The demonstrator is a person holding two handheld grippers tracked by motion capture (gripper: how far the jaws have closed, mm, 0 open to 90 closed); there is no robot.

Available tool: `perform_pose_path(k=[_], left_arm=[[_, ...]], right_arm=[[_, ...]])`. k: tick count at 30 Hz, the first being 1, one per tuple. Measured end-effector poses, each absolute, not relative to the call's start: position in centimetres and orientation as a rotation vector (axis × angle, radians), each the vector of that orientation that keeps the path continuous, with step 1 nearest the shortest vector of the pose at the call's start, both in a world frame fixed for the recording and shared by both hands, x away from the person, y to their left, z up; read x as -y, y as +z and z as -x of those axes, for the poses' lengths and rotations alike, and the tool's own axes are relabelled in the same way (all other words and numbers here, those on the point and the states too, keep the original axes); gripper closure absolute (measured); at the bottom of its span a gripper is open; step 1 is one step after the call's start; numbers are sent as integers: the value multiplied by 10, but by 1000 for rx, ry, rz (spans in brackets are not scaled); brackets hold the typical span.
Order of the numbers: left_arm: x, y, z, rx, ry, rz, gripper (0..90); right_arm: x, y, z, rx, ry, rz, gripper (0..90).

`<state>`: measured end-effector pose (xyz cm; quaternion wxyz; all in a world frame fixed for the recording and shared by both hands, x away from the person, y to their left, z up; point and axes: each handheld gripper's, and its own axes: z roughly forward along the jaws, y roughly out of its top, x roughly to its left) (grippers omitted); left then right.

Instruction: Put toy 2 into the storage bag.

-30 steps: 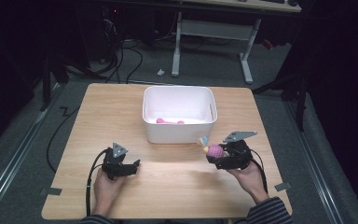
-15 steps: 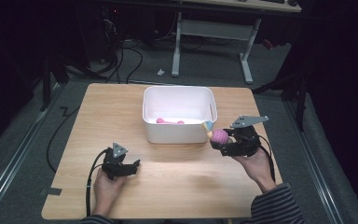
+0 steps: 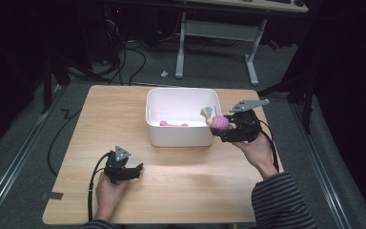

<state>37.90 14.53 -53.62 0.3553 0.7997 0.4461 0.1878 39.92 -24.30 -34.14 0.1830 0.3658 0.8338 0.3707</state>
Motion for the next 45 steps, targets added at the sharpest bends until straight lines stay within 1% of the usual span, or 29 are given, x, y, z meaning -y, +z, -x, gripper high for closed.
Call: perform_pose_path(k=[2, 6, 11, 20, 26, 34, 37, 38, 40, 43, 45], left_arm=[[-145, -536, -379, -1153, 485, -2066, 215], [-145, -536, -379, -1153, 485, -2066, 215], [-145, -536, -379, -1153, 486, -2066, 215], [-145, -536, -379, -1153, 486, -2067, 215], [-145, -536, -379, -1152, 486, -2068, 215], [-145, -536, -379, -1153, 485, -2066, 215], [-145, -536, -379, -1153, 485, -2066, 215], [-145, -536, -379, -1153, 485, -2066, 215], [-145, -536, -379, -1153, 486, -2066, 215], [-145, -536, -379, -1154, 486, -2065, 215], [-145, -536, -379, -1155, 486, -2064, 216]], right_arm=[[237, -340, -410, -2355, 1037, -1031, 321], [231, -342, -418, -2361, 1027, -1036, 321], [219, -347, -436, -2391, 984, -1049, 321], [198, -347, -460, -2425, 919, -1018, 320], [180, -358, -477, -2471, 874, -1004, 319], [168, -376, -485, -2524, 838, -1014, 313], [167, -380, -486, -2533, 832, -1022, 292], [169, -379, -487, -2533, 871, -1039, 261], [170, -379, -487, -2535, 879, -1044, 251], [177, -375, -482, -2507, 903, -1045, 251], [188, -373, -470, -2455, 949, -1061, 264]])
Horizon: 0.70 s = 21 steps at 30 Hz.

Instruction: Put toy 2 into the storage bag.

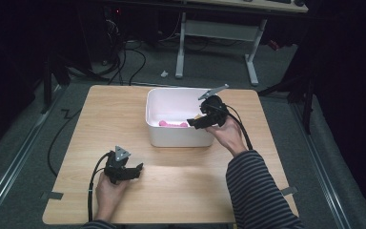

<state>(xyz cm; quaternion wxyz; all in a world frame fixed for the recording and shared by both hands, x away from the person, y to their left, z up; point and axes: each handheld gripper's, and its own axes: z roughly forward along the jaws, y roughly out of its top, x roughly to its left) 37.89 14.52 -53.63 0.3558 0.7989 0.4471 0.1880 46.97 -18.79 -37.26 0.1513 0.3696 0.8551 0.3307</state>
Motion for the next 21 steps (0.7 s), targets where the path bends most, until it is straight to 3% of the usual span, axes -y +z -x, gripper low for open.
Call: perform_pose_path(k=[13, 21], left_arm=[[-145, -536, -379, -1156, 489, -2064, 215], [-145, -536, -379, -1157, 491, -2064, 214]], right_arm=[[250, -390, -402, -2297, 1088, -1146, 341], [291, -470, -371, -2208, 988, -1314, 360]])
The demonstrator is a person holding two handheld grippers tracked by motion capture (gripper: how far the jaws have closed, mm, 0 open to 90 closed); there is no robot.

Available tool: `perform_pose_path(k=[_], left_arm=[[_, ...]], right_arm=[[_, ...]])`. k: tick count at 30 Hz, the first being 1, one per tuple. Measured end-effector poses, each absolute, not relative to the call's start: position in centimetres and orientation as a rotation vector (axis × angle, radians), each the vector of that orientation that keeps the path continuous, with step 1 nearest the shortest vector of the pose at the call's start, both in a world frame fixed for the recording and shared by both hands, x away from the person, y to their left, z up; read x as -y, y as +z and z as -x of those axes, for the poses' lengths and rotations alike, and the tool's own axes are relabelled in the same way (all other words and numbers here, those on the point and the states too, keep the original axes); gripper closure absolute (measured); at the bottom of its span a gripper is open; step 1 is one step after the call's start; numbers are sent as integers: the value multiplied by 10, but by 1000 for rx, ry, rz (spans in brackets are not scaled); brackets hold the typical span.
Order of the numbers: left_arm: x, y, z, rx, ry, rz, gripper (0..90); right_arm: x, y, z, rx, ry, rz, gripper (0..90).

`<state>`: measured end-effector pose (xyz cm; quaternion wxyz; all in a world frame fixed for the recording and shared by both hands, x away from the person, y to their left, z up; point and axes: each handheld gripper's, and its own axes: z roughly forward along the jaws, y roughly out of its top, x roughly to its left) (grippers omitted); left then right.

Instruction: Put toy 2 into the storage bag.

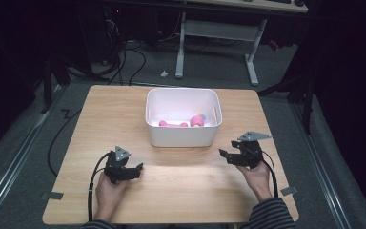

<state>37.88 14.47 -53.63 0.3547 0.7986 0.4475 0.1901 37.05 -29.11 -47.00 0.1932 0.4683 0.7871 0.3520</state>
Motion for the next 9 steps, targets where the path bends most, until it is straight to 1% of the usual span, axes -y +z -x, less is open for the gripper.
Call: perform_pose_path(k=[1, 3, 4, 5, 8, 9], left_arm=[[-145, -536, -379, -1157, 492, -2064, 215], [-145, -536, -379, -1157, 492, -2064, 214], [-145, -536, -379, -1157, 492, -2065, 214], [-145, -536, -378, -1157, 493, -2065, 214], [-145, -536, -378, -1158, 493, -2065, 213], [-145, -536, -378, -1157, 493, -2065, 213]], right_arm=[[301, -496, -369, -2173, 932, -1375, 365], [308, -515, -368, -2154, 887, -1416, 365], [311, -527, -368, -2139, 849, -1429, 344], [314, -530, -365, -2098, 891, -1414, 364], [315, -530, -365, -2084, 878, -1430, 343], [314, -530, -365, -2082, 870, -1423, 323]])
